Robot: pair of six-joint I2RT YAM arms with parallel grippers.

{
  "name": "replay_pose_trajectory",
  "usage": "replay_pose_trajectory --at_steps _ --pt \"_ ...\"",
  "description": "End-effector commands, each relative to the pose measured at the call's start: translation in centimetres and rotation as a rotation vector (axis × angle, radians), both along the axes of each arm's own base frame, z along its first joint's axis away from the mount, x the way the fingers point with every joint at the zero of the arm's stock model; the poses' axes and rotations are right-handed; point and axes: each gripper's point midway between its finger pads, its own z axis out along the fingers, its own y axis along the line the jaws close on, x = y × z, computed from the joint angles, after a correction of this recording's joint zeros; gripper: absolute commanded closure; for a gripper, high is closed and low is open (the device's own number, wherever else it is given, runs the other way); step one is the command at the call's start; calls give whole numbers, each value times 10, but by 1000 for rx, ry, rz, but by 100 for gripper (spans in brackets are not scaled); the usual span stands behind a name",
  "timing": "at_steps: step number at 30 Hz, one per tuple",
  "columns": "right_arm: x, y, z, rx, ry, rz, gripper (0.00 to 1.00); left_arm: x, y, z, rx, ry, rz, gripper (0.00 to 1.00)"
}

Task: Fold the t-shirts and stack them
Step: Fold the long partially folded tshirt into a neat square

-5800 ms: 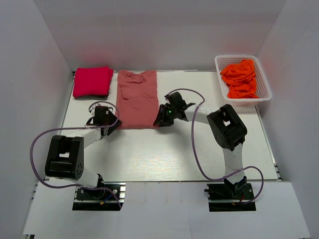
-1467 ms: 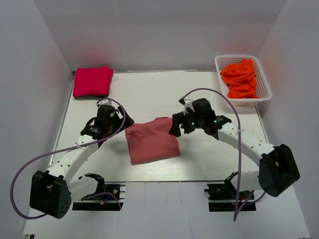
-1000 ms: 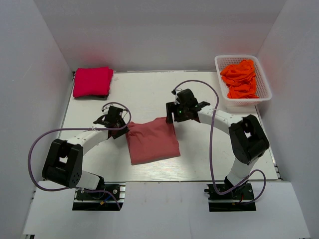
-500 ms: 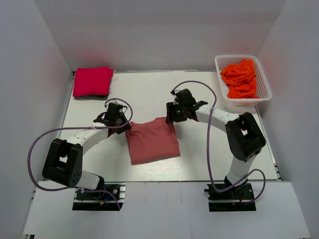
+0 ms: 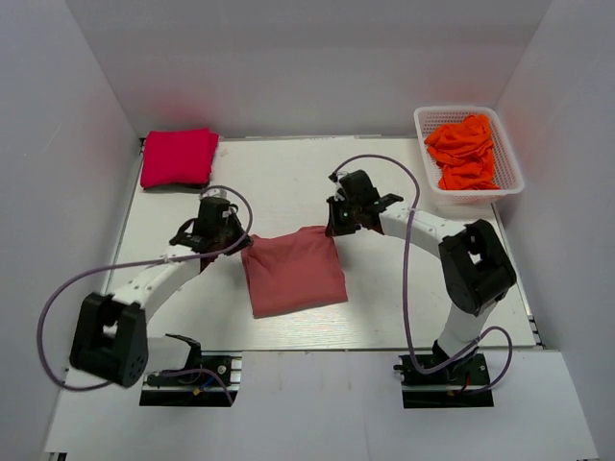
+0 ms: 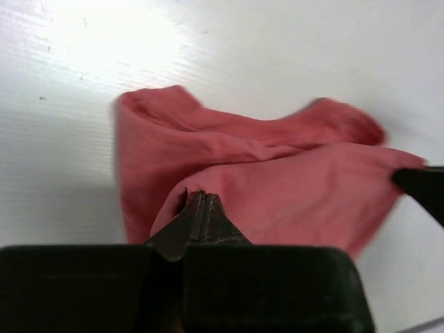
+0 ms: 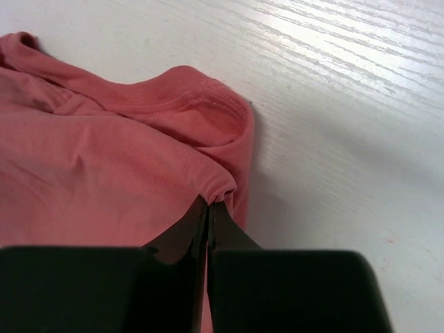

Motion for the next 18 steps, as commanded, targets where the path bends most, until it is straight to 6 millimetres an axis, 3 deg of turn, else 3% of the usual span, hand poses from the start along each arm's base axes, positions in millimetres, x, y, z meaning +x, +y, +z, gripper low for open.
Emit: replay_pose_trajectory --at_steps 1,2,3,5,6,11,14,15,17,18 --pt "5 7 59 78 -123 24 100 4 -2 68 -71 -214 -16 100" --pt "1 3 56 70 -107 23 100 0 -1 73 -75 -226 -16 100" --pt "-2 2 72 89 -139 27 100 -2 1 80 -75 -245 -9 100" --pt "-9 -2 71 88 -134 31 100 -9 4 98 -90 -291 -9 100" --pt "-12 -3 82 103 -158 34 100 -13 8 99 -79 -288 3 100" --pt "-12 -3 84 110 -171 48 100 -12 26 96 -39 -310 95 100" --pt "1 4 83 112 -187 60 100 5 38 93 -2 -337 189 100" --pt "8 9 78 113 -187 61 100 10 41 93 13 -347 211 100" --pt "26 15 90 108 -245 59 100 29 55 92 59 -379 311 100" --pt "37 18 84 96 -251 51 100 35 59 92 58 -385 354 100"
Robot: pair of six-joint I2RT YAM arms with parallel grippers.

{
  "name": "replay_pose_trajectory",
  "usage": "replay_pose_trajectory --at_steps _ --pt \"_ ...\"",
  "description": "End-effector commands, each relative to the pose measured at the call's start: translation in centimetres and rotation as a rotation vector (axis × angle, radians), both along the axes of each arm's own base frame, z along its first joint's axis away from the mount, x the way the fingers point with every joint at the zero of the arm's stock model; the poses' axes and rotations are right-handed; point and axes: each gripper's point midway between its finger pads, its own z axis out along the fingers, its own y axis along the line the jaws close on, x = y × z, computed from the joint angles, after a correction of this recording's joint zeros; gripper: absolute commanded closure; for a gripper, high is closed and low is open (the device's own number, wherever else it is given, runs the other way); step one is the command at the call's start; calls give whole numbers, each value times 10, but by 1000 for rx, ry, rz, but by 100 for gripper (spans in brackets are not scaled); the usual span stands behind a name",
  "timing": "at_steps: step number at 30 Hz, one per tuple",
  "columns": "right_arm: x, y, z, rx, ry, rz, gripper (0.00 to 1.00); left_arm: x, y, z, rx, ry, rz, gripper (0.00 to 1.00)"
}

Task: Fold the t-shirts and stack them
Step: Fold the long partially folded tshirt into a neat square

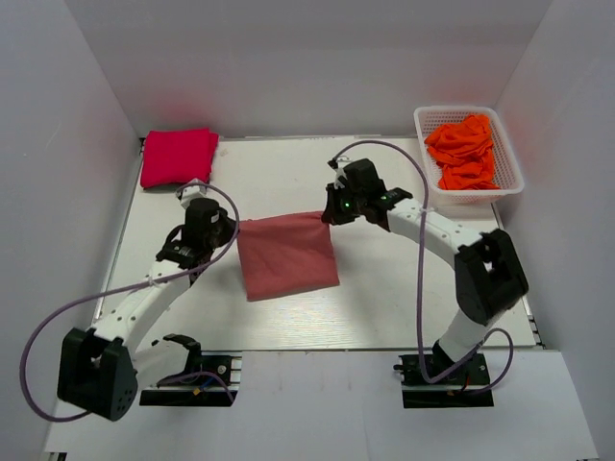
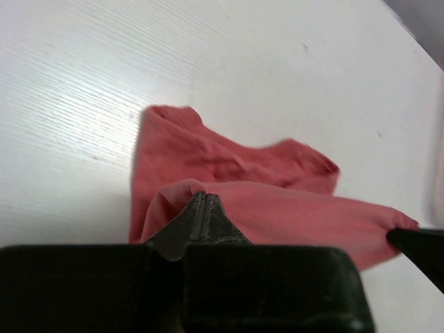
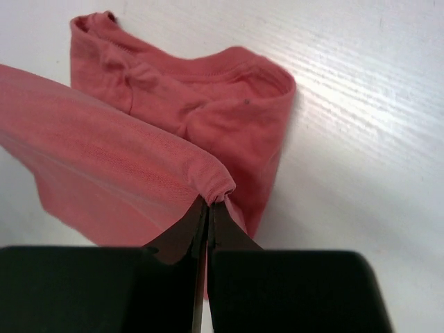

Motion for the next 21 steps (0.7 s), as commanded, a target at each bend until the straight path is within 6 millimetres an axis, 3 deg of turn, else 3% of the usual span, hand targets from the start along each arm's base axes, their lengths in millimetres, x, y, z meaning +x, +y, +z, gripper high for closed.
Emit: replay_pose_trajectory --at_steps 1,2,5,6,7,9,10,12,13,15,16,17,18,19,20,21 --pt "47 9 22 -8 -159 -25 100 34 34 9 57 -87 237 100" --pt "56 12 31 2 -187 -34 100 38 37 3 75 -81 261 100" --pt "86 23 17 -12 -215 -31 100 62 46 7 99 -109 316 100" --pt "94 29 24 0 -240 -20 100 70 49 -13 129 -67 320 100" --pt "100 28 -10 -40 -174 -19 100 81 46 -12 115 -67 309 100" --pt "117 39 5 -13 -203 -12 100 92 45 -30 112 -16 315 100" --pt "124 40 -22 -40 -175 -9 100 101 48 -47 130 25 324 100" --pt "137 52 -14 -11 -213 23 98 104 50 -62 108 71 348 100" --pt "142 54 -32 -29 -199 39 94 107 54 -66 111 80 360 100" --pt "158 66 -40 -19 -201 76 71 109 63 -76 121 106 388 100" --pt "161 68 -38 -17 -213 95 34 115 66 -71 112 103 404 100" --pt "171 76 -23 -1 -245 96 16 116 65 -71 110 117 409 100" --pt "175 75 -18 3 -253 85 10 110 74 -82 133 176 435 78" --pt "176 77 -12 12 -264 93 10 119 78 -72 128 169 448 59" --pt "177 77 12 30 -295 89 10 116 75 -71 126 200 430 36" --pt "174 76 17 28 -301 89 10 119 79 -71 136 210 435 16"
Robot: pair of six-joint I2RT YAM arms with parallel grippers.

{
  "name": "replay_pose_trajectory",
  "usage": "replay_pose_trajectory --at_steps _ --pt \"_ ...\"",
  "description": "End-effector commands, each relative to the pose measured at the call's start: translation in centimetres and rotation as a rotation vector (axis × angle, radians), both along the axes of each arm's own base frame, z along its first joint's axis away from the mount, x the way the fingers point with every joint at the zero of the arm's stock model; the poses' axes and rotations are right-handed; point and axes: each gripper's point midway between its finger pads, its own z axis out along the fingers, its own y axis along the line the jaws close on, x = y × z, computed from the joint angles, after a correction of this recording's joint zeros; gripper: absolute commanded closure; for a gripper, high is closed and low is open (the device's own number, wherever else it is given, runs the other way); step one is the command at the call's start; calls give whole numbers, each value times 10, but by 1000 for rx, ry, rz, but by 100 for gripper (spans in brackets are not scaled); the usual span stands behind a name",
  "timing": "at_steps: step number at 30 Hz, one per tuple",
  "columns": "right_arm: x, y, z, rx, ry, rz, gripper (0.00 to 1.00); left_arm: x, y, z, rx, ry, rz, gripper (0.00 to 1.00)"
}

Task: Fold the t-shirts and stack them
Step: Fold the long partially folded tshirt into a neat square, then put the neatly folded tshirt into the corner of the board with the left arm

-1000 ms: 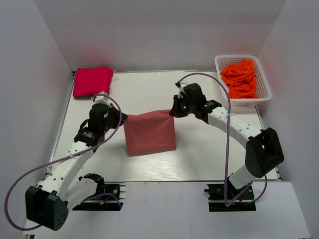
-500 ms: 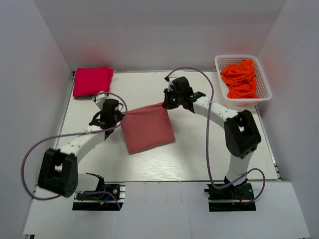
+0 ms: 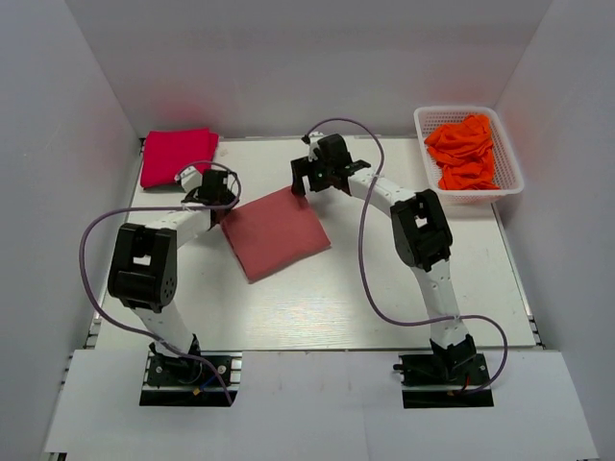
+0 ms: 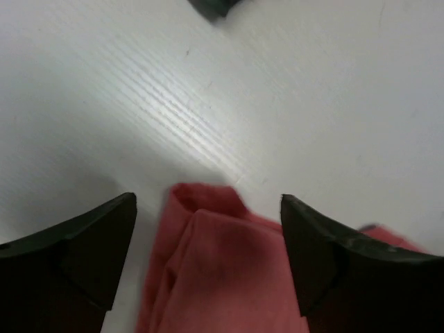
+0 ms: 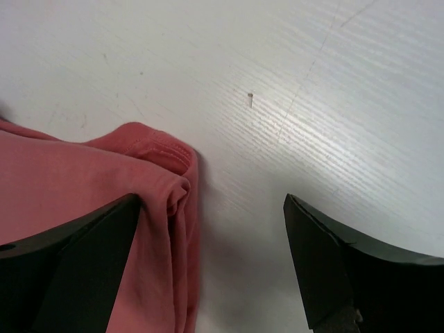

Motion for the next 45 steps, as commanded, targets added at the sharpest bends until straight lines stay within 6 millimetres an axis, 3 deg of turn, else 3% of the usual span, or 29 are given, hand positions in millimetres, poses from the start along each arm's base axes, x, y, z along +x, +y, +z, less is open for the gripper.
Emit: replay_pose_trajectory --at_steps 1,2,3,4,5,7,8,9,10,12,13,14,15,16,17,21,24,27,28,31,33,36,37,39,43,45 --pt "14 4 90 68 -166 13 10 16 11 39 1 -33 47 0" --pt "3 -1 90 61 -154 15 10 14 11 45 0 -39 47 0" --pt "-3 -4 111 83 -176 12 10 13 5 50 -20 -45 11 0" --pt "-8 -6 111 92 -165 9 10 12 6 55 -30 -57 -3 0" --pt "-26 -17 98 78 -117 5 10 8 2 69 -47 -85 -30 0" --pt "-42 -23 134 119 -165 1 10 -5 -2 69 -74 -98 -56 0" --pt "-60 -34 98 84 -85 -2 10 -11 -11 82 -103 -127 -109 0" --pt "-66 -37 99 93 -85 -1 10 -23 -14 70 -115 -96 -139 0" --pt "-84 -45 98 100 -69 7 10 -26 -20 70 -140 -107 -165 0" --pt "-95 -51 97 100 -51 8 10 -44 -44 53 -176 -76 -297 0" --pt "-102 -54 113 115 -73 6 10 -48 -48 55 -186 -90 -327 0" --pt "-112 -60 98 98 -39 12 10 -55 -63 52 -227 -92 -421 0" --pt "-118 -61 107 112 -47 18 10 -70 -71 33 -255 -56 -456 0" --pt "-128 -65 99 108 -21 22 10 -70 -76 34 -272 -86 -480 0" --pt "-132 -66 98 112 -12 29 10 -82 -80 21 -300 -59 -505 0" --pt "-147 -70 102 129 -3 47 10 -88 -82 15 -335 -68 -491 0" --pt "-152 -75 99 128 5 40 10 -89 -76 -5 -314 -26 -459 0" --pt "-156 -76 99 129 5 37 10 -79 -67 -13 -266 6 -417 0" --pt "-157 -76 100 132 5 35 10 -78 -63 -25 -242 38 -404 0" --pt "-158 -78 101 134 8 27 10 -62 -59 -29 -201 60 -394 0" --pt "-159 -79 104 132 -5 24 10 -63 -57 -44 -188 117 -388 0" --pt "-159 -82 104 132 -6 12 10 -60 -56 -49 -164 125 -414 14" --pt "-159 -82 105 132 -12 10 10 -63 -57 -54 -155 136 -439 27" --pt "-159 -84 107 132 -13 1 10 -59 -57 -55 -139 130 -457 41" --pt "-162 -88 107 131 -17 -7 10 -38 -50 -48 -55 132 -479 63" --pt "-161 -90 105 121 -20 -21 10 -30 -37 -54 25 184 -458 85"
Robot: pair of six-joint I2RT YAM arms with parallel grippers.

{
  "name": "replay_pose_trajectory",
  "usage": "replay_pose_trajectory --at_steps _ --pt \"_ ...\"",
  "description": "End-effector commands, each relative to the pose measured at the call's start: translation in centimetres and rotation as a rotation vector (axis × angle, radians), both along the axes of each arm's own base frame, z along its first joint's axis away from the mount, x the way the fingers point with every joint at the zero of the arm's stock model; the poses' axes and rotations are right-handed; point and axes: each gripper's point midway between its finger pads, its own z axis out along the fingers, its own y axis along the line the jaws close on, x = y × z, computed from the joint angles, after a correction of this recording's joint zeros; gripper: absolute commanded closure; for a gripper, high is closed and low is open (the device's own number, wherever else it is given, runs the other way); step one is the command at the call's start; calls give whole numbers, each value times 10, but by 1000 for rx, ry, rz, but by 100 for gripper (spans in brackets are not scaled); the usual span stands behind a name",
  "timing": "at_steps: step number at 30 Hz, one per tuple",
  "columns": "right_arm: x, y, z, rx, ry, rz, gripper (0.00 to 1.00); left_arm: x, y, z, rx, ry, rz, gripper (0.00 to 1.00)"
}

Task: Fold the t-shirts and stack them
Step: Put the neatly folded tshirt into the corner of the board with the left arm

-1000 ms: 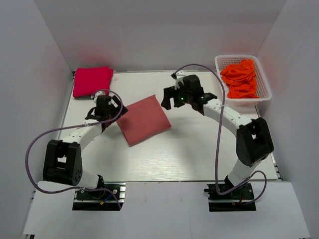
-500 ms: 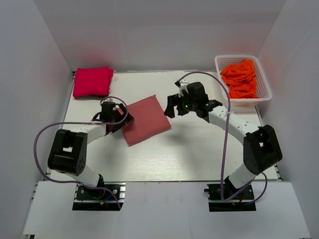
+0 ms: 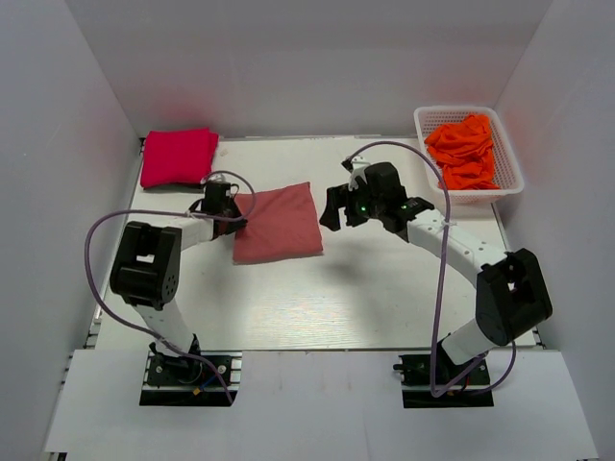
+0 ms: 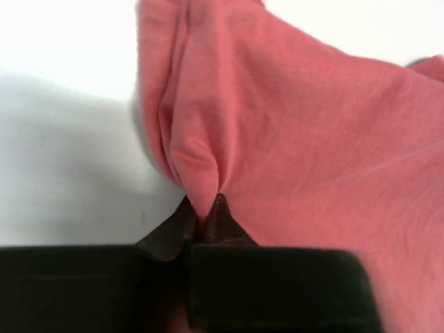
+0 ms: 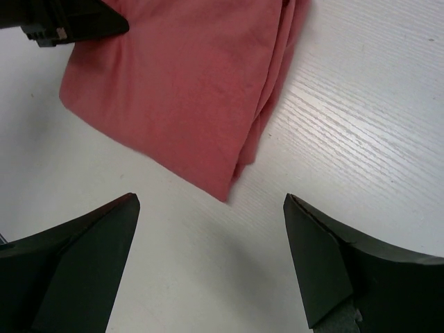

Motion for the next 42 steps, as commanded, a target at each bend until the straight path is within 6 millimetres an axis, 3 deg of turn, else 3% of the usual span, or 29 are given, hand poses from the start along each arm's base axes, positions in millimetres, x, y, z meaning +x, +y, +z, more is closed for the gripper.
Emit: replay_pose_trajectory --at_steps 1,2,3,5,8,11,13,14,17,19,20,24,25,27,28,30,31,33,34,37,42 --pt "3 -9 16 7 -52 -42 10 5 25 -8 183 93 1 100" --pt "1 -11 14 -1 -50 -46 10 10 32 -10 236 109 -5 100" --pt "0 -12 13 -8 -47 -50 10 26 30 4 251 75 -25 100" --pt "-1 -20 10 -22 -53 -70 10 36 36 17 314 46 -58 100" --pt "-4 -25 14 -25 -73 -83 10 57 37 56 345 -57 -66 100" --pt "-5 -29 15 -36 -85 -99 10 79 50 112 418 -195 -89 100" --pt "-5 -30 14 -40 -86 -100 10 87 53 133 461 -243 -103 100" --pt "-3 -32 13 -45 -88 -116 10 94 49 153 459 -290 -120 100" --pt "0 -33 11 -53 -80 -134 10 106 47 185 513 -362 -177 100" --pt "1 -34 11 -53 -78 -144 10 114 52 190 552 -366 -195 100" --pt "3 -33 12 -50 -87 -147 10 121 49 210 553 -410 -201 100" --pt "9 -34 11 -57 -80 -167 10 145 60 232 548 -438 -235 100" --pt "9 -34 9 -59 -75 -172 10 159 64 242 550 -454 -235 100" --pt "12 -31 11 -55 -78 -172 10 168 68 243 556 -434 -247 100" --pt "13 -32 10 -58 -76 -178 10 177 70 265 564 -477 -250 100" --pt "16 -33 11 -60 -73 -196 10 188 73 258 568 -462 -269 100" --pt "17 -34 11 -63 -76 -203 10 194 73 275 587 -501 -267 100" --pt "20 -33 13 -72 -89 -199 10 202 86 278 605 -508 -250 100" --pt "21 -32 14 -62 -81 -211 10 205 86 292 616 -538 -246 100" --pt "26 -32 11 -72 -68 -215 10 215 104 303 635 -563 -214 100" --pt "30 -23 11 -54 -53 -198 10 222 143 326 655 -614 -118 100"
